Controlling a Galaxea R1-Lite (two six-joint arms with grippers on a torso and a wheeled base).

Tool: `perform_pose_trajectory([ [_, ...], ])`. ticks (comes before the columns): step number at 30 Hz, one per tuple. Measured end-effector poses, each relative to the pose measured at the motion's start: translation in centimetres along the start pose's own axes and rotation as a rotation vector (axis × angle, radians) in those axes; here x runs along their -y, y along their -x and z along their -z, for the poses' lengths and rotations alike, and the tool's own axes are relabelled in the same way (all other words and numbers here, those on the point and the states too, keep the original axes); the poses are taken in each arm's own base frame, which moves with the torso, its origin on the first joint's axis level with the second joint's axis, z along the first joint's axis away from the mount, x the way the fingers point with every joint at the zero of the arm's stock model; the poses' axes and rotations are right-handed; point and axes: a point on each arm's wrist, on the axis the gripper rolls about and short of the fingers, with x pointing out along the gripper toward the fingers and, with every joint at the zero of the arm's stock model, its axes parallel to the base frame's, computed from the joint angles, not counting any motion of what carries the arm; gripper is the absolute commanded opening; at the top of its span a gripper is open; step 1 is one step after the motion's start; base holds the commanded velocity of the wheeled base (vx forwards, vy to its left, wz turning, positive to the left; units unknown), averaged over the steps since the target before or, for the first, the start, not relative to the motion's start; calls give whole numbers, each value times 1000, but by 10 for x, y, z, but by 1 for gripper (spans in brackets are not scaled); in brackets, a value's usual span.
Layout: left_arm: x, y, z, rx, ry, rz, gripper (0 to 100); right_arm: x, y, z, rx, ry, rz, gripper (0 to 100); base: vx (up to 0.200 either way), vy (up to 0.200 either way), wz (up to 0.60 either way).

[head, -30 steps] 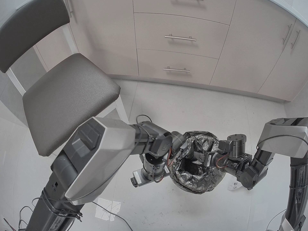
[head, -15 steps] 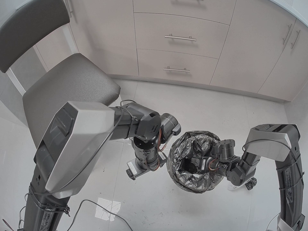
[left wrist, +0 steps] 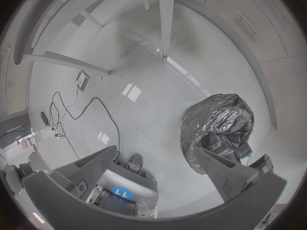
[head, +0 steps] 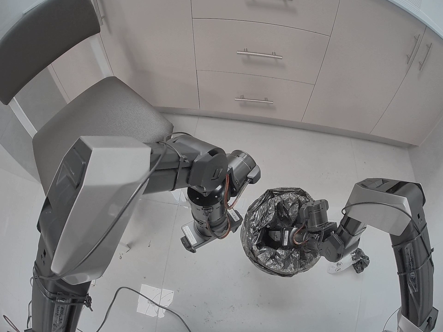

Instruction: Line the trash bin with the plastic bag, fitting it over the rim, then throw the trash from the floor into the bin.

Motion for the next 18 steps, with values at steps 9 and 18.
perform_pose_trajectory([
  [9, 0, 2, -1, -6, 3, 6, 100, -12, 33, -20, 39, -16, -28, 100, 0, 0, 0],
  [18, -1, 2, -2, -24, 5, 12, 100, -41, 78, -31, 69, 12, -90, 100, 0, 0, 0],
])
